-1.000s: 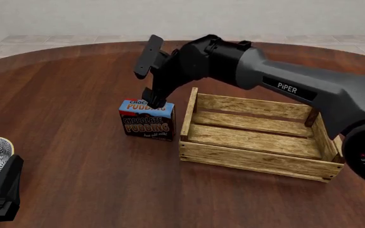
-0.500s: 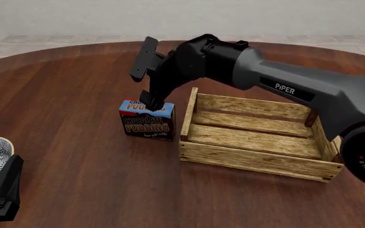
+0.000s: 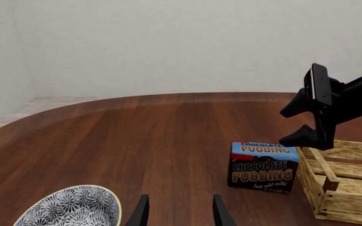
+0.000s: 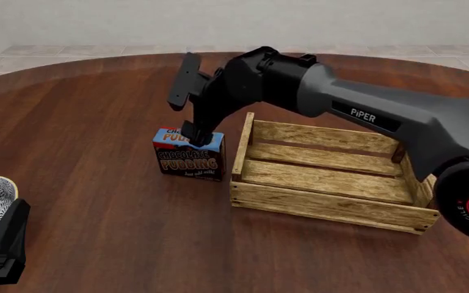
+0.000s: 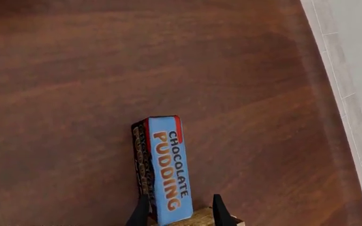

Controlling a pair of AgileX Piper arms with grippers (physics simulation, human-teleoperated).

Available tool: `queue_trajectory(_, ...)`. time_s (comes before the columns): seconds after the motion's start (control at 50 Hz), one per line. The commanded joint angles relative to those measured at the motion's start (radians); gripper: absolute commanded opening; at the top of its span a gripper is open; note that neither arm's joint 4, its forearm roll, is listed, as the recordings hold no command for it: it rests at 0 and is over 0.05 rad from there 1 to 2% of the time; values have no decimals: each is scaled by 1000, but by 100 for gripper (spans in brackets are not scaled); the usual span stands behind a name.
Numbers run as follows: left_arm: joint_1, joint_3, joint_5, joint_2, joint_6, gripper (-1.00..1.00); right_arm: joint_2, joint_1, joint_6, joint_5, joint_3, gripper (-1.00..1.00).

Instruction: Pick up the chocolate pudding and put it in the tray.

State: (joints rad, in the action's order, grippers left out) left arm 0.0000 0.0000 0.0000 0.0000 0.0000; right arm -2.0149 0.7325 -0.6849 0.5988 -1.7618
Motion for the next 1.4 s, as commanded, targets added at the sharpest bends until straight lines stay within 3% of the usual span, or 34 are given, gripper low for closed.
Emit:
queue_trajectory(0.02, 0, 0, 0, 0, 0, 100, -6, -2, -21, 6, -2, 100)
queue_trajectory(0.54, 0, 0, 0, 0, 0, 100, -21, 28, -34, 18, -2, 100)
queue_trajectory(1.4, 0, 0, 0, 0, 0, 100, -55, 11, -20, -4, 4, 100)
